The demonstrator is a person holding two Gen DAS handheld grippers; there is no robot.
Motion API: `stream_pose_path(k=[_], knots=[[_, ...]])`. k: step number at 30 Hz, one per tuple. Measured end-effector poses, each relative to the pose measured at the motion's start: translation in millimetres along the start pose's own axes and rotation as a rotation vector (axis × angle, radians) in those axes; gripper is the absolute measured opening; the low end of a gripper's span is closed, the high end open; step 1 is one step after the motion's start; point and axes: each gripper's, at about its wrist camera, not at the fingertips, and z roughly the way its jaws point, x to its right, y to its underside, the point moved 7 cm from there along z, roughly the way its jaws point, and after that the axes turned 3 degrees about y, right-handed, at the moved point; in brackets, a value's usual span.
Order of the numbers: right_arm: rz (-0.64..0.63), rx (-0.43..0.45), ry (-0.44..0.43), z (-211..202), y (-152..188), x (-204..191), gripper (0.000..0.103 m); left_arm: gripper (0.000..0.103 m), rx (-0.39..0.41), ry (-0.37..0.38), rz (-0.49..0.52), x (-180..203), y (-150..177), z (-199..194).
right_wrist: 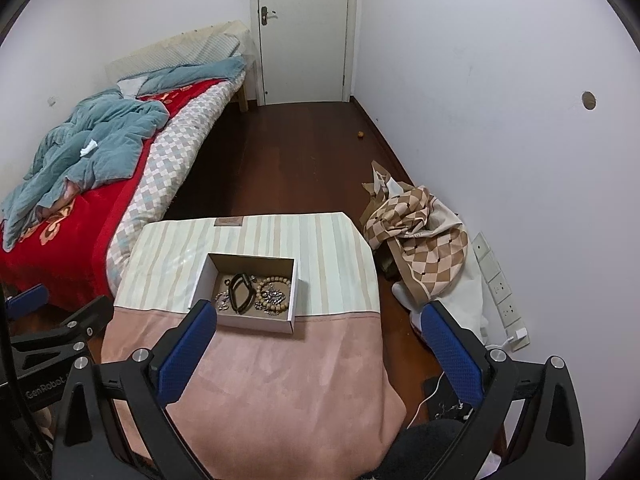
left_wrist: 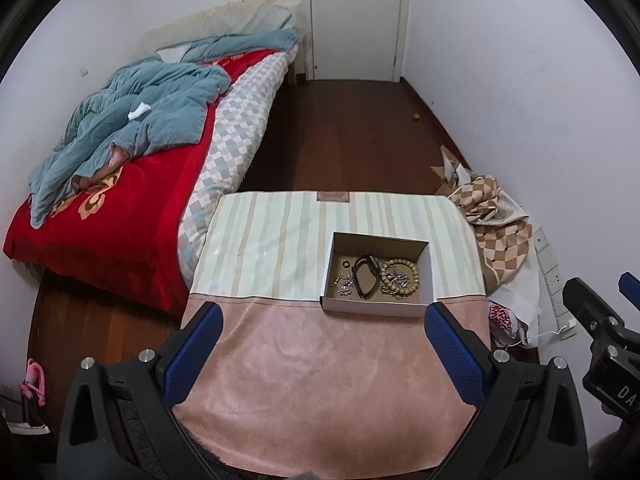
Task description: Organize jewelry
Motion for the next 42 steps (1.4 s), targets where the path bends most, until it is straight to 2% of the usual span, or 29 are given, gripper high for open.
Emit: stream_pose_path(k=[7,16,42], knots=[[-0.004,-0.043,0.007,40,-8,-12,0.103,0.103,-0.041,-0.020,-0.016,-8,-6,29],[-0.029,-0.111,0.006,77,-2,-25,0.103,0.103,-0.080,-0.022,0.019,-5,-6,48],[-0.029,-0.111,0.025,78,-4,-22,0.103,0.103,-0.057,-0.008,0.033,-2,-8,42]])
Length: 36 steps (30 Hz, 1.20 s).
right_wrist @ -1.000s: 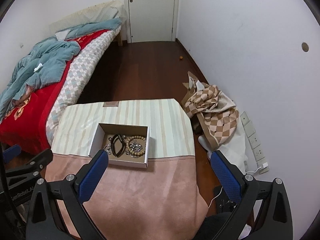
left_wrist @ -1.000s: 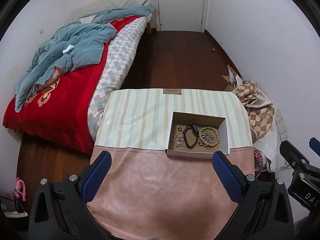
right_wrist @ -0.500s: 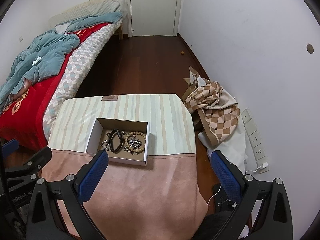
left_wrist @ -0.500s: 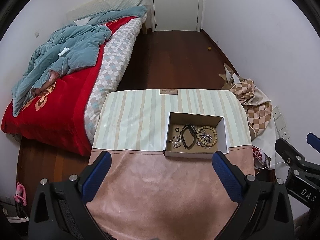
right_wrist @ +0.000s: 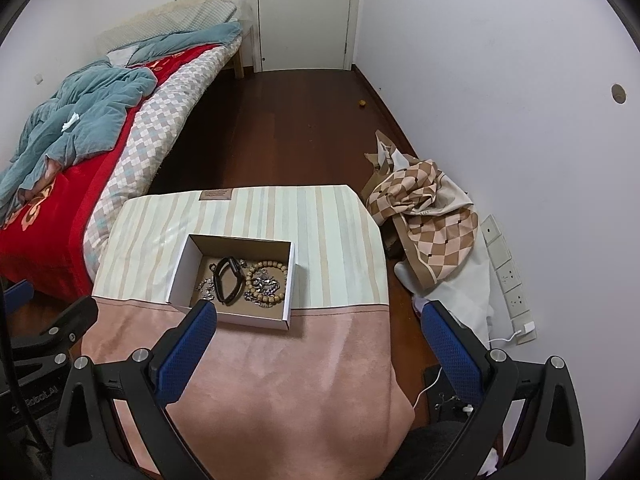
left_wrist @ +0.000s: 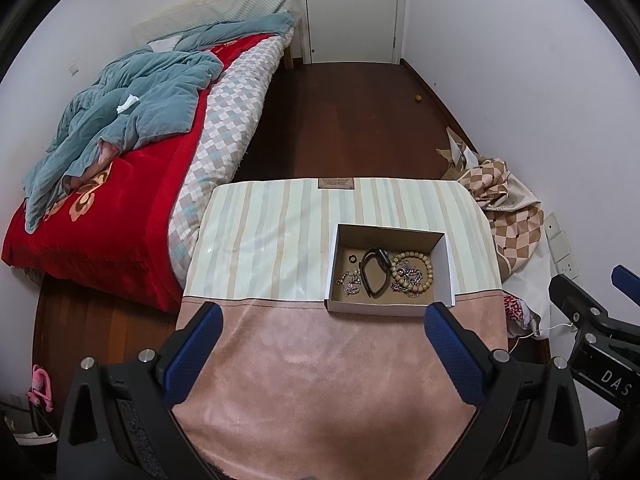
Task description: Organize jewelry
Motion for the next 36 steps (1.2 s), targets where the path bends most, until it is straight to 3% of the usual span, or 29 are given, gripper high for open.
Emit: stream_pose_path(k=[36], knots=[[-0.018,0.012,-0.002,-18,6,0,0.103,0.103,0.011,-0.007,-0.031,-8,5,-9]])
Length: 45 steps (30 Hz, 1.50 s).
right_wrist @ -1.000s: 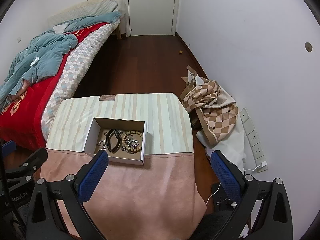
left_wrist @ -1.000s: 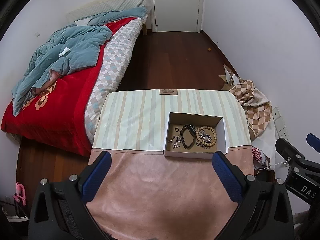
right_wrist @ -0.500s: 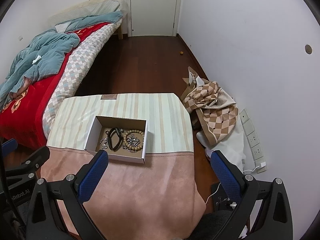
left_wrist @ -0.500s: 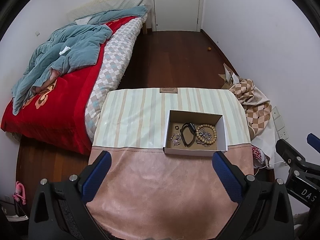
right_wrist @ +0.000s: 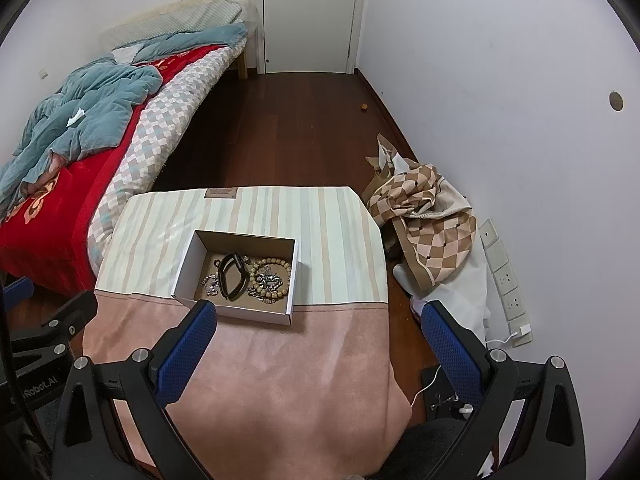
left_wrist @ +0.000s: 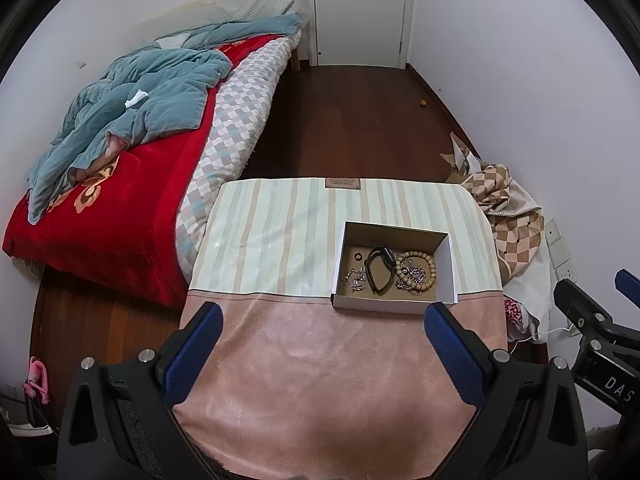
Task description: Organize jewelry
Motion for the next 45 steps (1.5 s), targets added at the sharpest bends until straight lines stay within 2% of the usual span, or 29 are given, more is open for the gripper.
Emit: stream_pose_path(k=[45], knots=[[-0.003,0.006,-0.006,-5.3,-3.0,-1.7,0.103,0.103,0.029,-0.003,-0.006,-2.6,0.3,-7.8]])
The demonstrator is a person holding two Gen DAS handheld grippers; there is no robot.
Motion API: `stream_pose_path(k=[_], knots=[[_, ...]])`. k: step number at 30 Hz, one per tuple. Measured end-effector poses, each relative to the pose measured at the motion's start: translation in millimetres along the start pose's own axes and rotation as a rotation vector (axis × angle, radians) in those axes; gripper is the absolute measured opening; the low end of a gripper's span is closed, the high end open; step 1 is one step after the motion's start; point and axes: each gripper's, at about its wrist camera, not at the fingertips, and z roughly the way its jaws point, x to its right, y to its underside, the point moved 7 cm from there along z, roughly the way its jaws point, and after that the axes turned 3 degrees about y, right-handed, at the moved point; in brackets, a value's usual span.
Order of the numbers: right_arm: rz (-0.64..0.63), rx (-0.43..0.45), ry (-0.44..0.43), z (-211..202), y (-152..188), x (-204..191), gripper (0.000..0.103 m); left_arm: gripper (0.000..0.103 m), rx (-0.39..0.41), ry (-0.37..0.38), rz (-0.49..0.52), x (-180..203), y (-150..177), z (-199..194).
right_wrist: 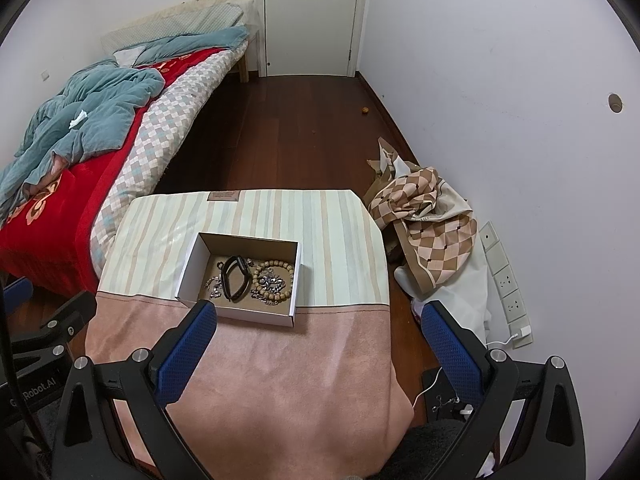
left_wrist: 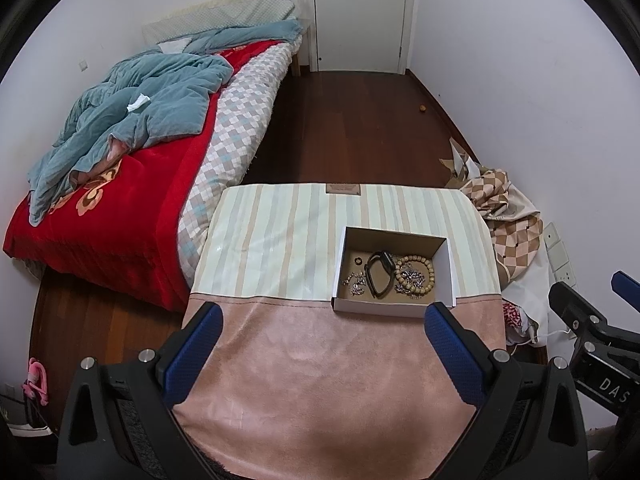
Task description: Organize jewelry
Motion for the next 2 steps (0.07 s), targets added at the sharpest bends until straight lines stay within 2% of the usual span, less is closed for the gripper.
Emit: stream_pose_path(k=[2], knots=[[-0.002,0.000,0.002,-0.2,-0.3,0.0,0.103,0.103,0.002,0.001,-0.001,-0.6,-0.4,-0.8]])
